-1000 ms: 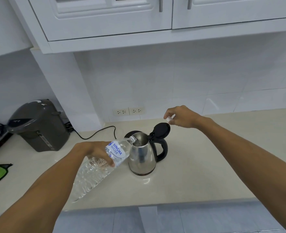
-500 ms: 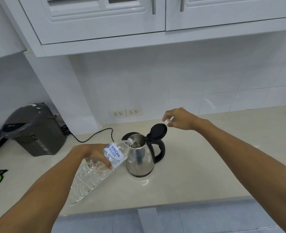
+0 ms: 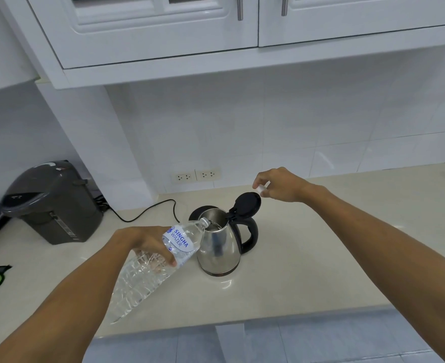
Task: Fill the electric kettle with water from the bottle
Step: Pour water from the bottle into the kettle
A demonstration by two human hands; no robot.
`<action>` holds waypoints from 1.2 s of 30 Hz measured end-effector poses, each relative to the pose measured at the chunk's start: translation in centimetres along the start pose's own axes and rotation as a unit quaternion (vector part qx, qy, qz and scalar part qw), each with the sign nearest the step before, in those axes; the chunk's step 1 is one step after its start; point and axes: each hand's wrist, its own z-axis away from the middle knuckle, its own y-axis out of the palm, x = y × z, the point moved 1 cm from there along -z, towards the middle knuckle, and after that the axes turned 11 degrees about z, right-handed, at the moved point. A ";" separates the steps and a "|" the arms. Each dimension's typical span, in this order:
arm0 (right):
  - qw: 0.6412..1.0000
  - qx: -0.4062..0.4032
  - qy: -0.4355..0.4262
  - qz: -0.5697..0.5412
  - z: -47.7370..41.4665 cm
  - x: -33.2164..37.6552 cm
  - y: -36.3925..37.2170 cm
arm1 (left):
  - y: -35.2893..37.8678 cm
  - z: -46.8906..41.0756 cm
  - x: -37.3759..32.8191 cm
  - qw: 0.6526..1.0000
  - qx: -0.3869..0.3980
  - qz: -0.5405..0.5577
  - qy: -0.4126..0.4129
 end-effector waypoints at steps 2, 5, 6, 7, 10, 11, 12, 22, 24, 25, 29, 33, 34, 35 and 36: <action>1.000 -0.002 -0.001 0.002 -0.1 0.1 0.0 | -0.1 0.0 0.1 1.000 0.000 0.004 -0.003; 1.000 -0.001 -0.001 0.000 -0.2 0.2 0.2 | -0.1 0.3 0.0 1.000 0.001 0.002 -0.006; 1.000 0.000 0.001 -0.001 -0.3 0.3 0.2 | -0.1 0.3 0.0 1.000 0.001 -0.001 -0.005; 1.000 0.001 0.001 -0.001 -0.3 0.3 0.3 | -0.1 0.3 0.0 1.000 0.001 -0.001 -0.004; 1.000 0.001 0.001 -0.002 -0.4 0.7 0.3 | -0.2 0.3 0.2 1.000 0.001 -0.001 -0.003; 1.000 0.001 0.001 -0.002 -0.5 0.7 0.3 | -0.2 0.3 0.2 1.000 0.000 0.001 -0.004; 1.000 0.002 0.001 -0.001 -0.5 0.8 0.4 | -0.3 0.3 0.3 1.000 -0.001 0.000 -0.004; 0.994 -0.022 0.024 -0.102 -0.2 2.8 0.8 | 0.3 -0.2 1.3 0.995 -0.041 0.082 0.047; 0.985 -0.038 0.039 -0.165 -0.4 3.9 0.9 | 0.7 -0.4 1.7 0.990 -0.059 0.109 0.070; 0.979 -0.048 0.039 -0.194 -0.6 4.6 0.9 | 0.9 -0.5 1.8 0.987 -0.069 0.118 0.083; 0.976 -0.046 0.017 -0.212 -1.2 7.7 1.2 | 1.9 -0.5 1.7 0.974 -0.109 0.160 0.121; 0.990 -0.026 -0.022 -0.139 -1.3 10.5 2.9 | 3.5 0.0 1.1 0.954 -0.144 0.207 0.162; 0.990 -0.034 -0.020 -0.139 -1.2 11.0 3.1 | 3.9 0.3 0.8 0.949 -0.150 0.219 0.173; 0.989 -0.043 -0.017 -0.144 -1.1 11.4 3.0 | 4.3 0.4 0.5 0.944 -0.154 0.229 0.182; 0.988 -0.050 -0.017 -0.146 -1.0 11.7 2.7 | 4.6 0.6 0.2 0.940 -0.157 0.236 0.191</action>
